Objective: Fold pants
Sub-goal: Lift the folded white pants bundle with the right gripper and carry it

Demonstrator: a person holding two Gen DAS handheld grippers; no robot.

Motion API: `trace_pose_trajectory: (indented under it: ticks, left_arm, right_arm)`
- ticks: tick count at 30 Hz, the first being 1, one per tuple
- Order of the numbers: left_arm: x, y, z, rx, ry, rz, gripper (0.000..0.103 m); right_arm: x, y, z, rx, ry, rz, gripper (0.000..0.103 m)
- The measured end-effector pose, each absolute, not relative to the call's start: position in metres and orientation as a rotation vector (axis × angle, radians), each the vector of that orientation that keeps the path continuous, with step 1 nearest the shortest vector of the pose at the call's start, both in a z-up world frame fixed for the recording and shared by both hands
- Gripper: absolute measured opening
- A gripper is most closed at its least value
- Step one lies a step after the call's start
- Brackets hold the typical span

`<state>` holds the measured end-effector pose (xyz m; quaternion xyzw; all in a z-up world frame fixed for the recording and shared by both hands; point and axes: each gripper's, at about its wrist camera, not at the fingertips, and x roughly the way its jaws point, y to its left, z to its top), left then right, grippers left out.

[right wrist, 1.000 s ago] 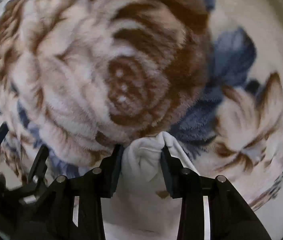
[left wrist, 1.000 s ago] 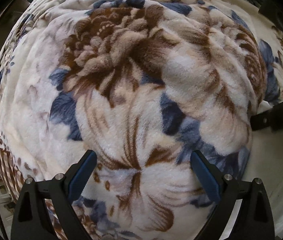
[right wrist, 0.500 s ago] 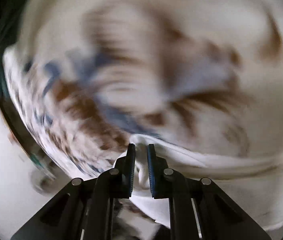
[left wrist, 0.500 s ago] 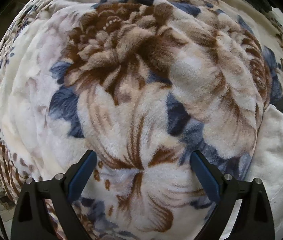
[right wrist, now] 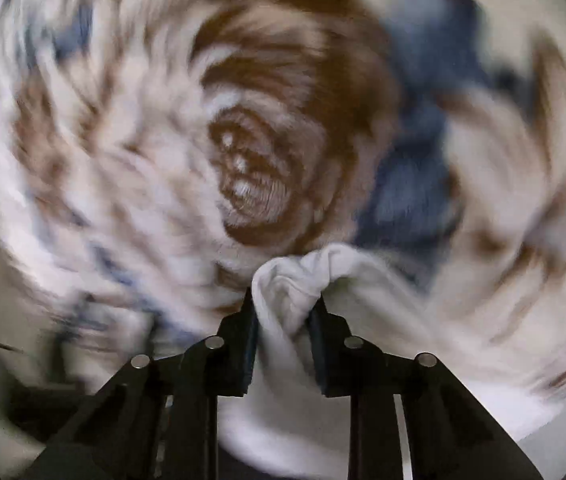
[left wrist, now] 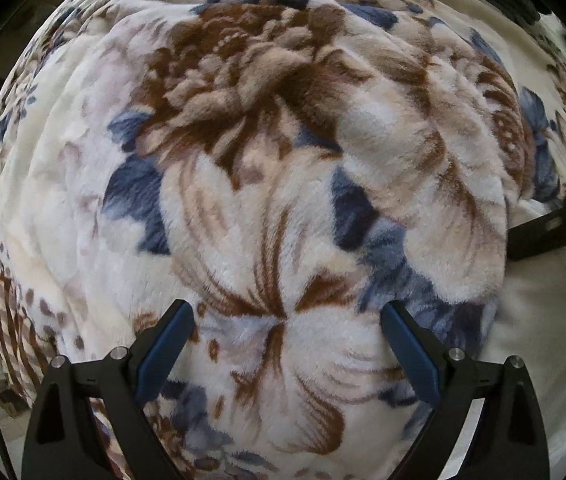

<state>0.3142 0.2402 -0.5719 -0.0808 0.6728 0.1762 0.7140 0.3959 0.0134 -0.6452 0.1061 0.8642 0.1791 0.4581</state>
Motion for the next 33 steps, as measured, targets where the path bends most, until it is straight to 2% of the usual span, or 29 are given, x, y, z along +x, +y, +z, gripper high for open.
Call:
trace_pose_trajectory:
  ticks: [2,4,7,11,12,14,16,17,20,23,24,25,28,29,31,33]
  left_arm:
    - [0.31,0.244,-0.573,-0.209,1.492,0.392,0.097]
    - [0.309,0.244,-0.575,-0.217,1.493,0.394,0.097]
    - [0.311,0.241,-0.576,-0.209,1.495,0.388,0.097]
    - [0.317,0.236,-0.577,-0.195,1.506,0.379,0.097]
    - [0.317,0.235,-0.578,-0.196,1.507,0.38,0.097]
    - [0.315,0.235,-0.578,-0.207,1.507,0.383,0.097]
    - [0.316,0.235,-0.578,-0.206,1.505,0.384,0.097]
    - [0.314,0.236,-0.577,-0.204,1.503,0.385,0.097]
    - [0.315,0.236,-0.574,-0.194,1.503,0.384,0.097]
    - [0.31,0.234,-0.573,-0.183,1.5,0.388,0.097]
    - [0.31,0.234,-0.573,-0.175,1.498,0.388,0.097]
    - [0.31,0.233,-0.573,-0.169,1.498,0.387,0.097]
    - [0.311,0.23,-0.573,-0.178,1.497,0.383,0.097]
    - [0.31,0.23,-0.573,-0.19,1.499,0.381,0.097]
    - [0.311,0.232,-0.572,-0.2,1.498,0.375,0.097]
    - [0.31,0.234,-0.571,-0.195,1.497,0.37,0.097]
  right_arm:
    - [0.393,-0.021,-0.645,0.606,2.148,0.431,0.025]
    - [0.388,-0.059,-0.656,0.845,2.106,0.352,0.019]
    - [0.382,-0.094,-0.684,1.03,2.034,0.221,0.016]
    - [0.373,-0.104,-0.701,1.266,2.023,0.191,0.017]
    - [0.377,-0.106,-0.695,1.26,2.016,0.195,0.02]
    - [0.388,-0.101,-0.679,1.123,1.997,0.239,0.036]
    - [0.408,-0.099,-0.649,0.906,1.934,0.268,0.075]
    - [0.416,-0.091,-0.633,0.774,1.898,0.302,0.077]
    - [0.421,-0.033,-0.617,0.444,1.923,0.407,0.077]
    - [0.41,0.014,-0.627,-0.055,1.95,0.436,0.075]
    - [0.404,0.02,-0.635,-0.154,1.939,0.438,0.056]
    - [0.401,0.027,-0.644,-0.221,1.936,0.423,0.046]
    - [0.402,0.02,-0.651,-0.057,1.947,0.359,0.041]
    - [0.405,0.004,-0.649,0.073,1.95,0.34,0.039]
    - [0.409,-0.04,-0.653,0.328,1.964,0.304,0.027]
    - [0.408,-0.061,-0.656,0.438,1.956,0.274,0.025]
